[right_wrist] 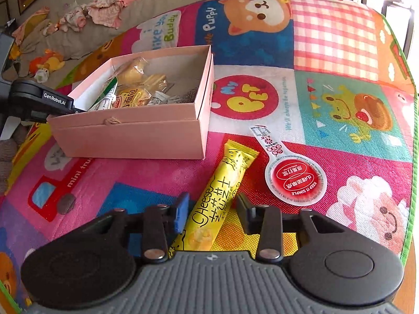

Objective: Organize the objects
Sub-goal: 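Move the right gripper to the yellow cheese stick and grasp it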

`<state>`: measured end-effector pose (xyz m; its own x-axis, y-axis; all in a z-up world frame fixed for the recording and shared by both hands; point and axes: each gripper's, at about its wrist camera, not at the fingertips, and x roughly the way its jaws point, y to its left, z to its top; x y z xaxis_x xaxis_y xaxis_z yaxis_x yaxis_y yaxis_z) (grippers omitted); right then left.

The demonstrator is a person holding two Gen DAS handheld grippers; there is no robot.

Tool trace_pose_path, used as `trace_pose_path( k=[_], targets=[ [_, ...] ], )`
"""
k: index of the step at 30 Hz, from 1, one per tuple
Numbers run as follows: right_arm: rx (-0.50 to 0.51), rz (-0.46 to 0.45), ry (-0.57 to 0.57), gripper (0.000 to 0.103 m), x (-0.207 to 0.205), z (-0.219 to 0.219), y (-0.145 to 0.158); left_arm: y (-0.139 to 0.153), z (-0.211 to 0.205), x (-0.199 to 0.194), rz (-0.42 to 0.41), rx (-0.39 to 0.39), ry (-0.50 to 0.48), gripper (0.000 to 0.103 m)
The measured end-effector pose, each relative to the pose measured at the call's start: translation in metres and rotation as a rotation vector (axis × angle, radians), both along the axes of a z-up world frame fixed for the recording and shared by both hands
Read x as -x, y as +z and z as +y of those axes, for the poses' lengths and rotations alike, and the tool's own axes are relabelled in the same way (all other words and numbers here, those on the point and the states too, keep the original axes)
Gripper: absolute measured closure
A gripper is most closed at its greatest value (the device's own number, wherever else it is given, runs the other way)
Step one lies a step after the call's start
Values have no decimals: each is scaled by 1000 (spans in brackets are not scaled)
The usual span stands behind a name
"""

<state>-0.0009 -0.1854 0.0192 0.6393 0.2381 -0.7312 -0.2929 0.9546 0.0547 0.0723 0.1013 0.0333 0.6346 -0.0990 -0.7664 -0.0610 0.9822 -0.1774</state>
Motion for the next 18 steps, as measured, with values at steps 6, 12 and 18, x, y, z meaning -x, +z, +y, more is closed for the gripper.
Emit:
trace_pose_path(
  k=[6,12,18],
  targets=[
    [-3,11,-47,78,24,-17,1,0,0,-3,-1,3,5,83],
    [-53,43,-14,77,48,-11,3,0,-1,-3,-1,-1,5,84],
    [-15,-2,-30,76,41,6,0,0,0,-2,-3,0,0,83]
  ],
)
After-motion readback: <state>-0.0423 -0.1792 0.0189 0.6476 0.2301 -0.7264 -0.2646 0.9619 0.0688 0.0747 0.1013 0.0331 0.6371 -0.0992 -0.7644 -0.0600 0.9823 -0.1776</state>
